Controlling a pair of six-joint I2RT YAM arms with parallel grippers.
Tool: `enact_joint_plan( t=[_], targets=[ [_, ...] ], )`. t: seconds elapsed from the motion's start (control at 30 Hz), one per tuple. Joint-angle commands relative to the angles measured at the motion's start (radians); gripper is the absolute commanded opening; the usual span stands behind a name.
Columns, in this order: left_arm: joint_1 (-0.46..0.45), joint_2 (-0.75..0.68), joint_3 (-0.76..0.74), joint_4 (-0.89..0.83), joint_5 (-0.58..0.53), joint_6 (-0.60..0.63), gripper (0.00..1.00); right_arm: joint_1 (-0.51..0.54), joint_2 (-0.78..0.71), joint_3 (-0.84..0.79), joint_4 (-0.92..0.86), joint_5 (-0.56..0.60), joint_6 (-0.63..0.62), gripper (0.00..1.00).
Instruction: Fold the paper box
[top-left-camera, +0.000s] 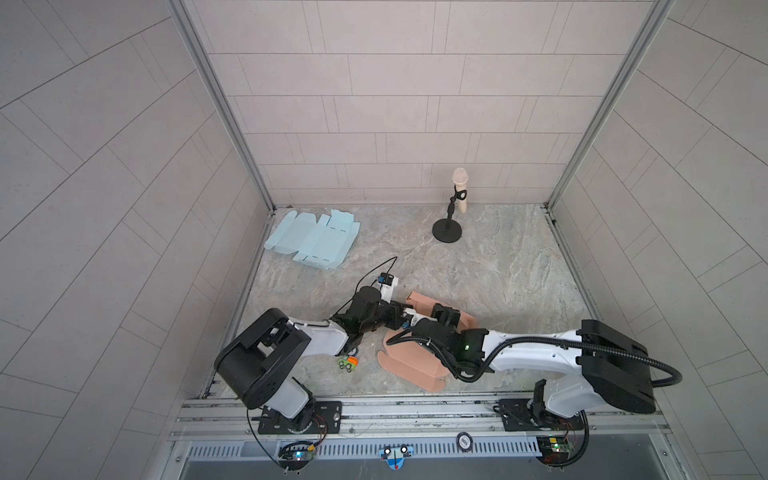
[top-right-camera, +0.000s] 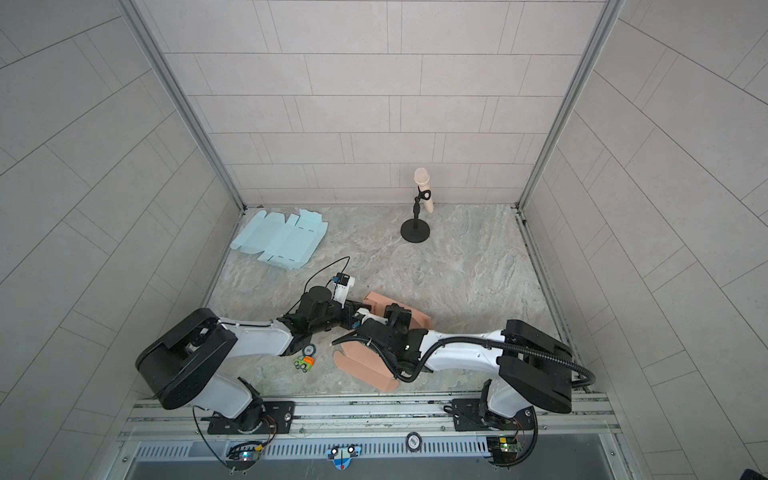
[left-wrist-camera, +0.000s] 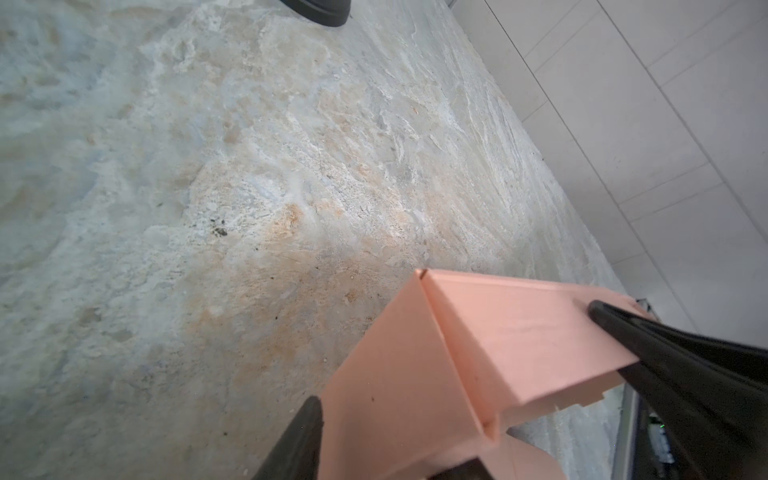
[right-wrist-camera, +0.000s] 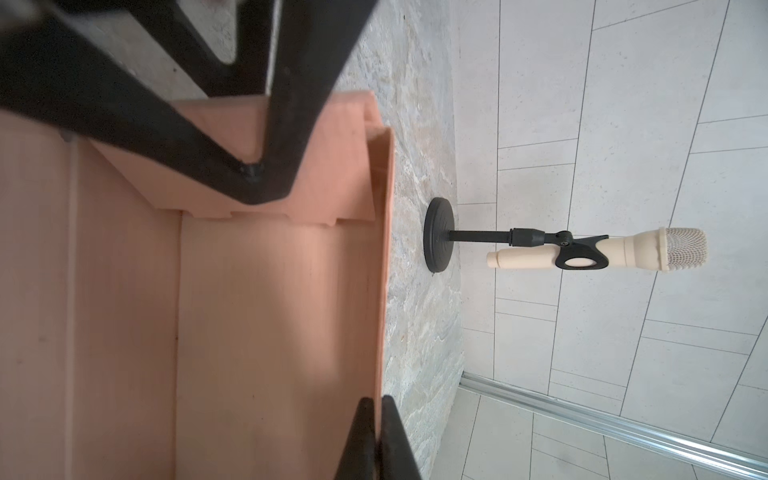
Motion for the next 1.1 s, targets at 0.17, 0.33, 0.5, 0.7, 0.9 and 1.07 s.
enact_joint_plan(
  t=[0.17,0.33,0.5,0.7,0.9,1.07],
  targets=[
    [-0.056,-0.014,0.022,-0.017,-0.108,0.080,0.20,0.018,0.018,0.010,-0.042,-0.046,0.039,0.00],
    [-0.074,-0.006,0.028,-0.018,-0.125,0.096,0.16,0.033,-0.016,0.043,-0.108,-0.086,0.156,0.08],
    [-0.090,-0.019,0.018,-0.024,-0.143,0.125,0.14,0.035,-0.151,0.006,-0.138,-0.201,0.310,0.38],
    [-0.103,-0.021,0.019,-0.023,-0.154,0.143,0.14,0.033,-0.374,-0.038,-0.161,-0.335,0.456,0.57],
    [-0.135,-0.015,0.033,-0.037,-0.183,0.165,0.14,-0.041,-0.590,-0.076,-0.121,-0.428,0.617,0.62],
    [-0.167,-0.015,0.043,-0.023,-0.201,0.184,0.14,-0.356,-0.567,-0.026,-0.146,-0.707,0.891,0.62]
  ],
)
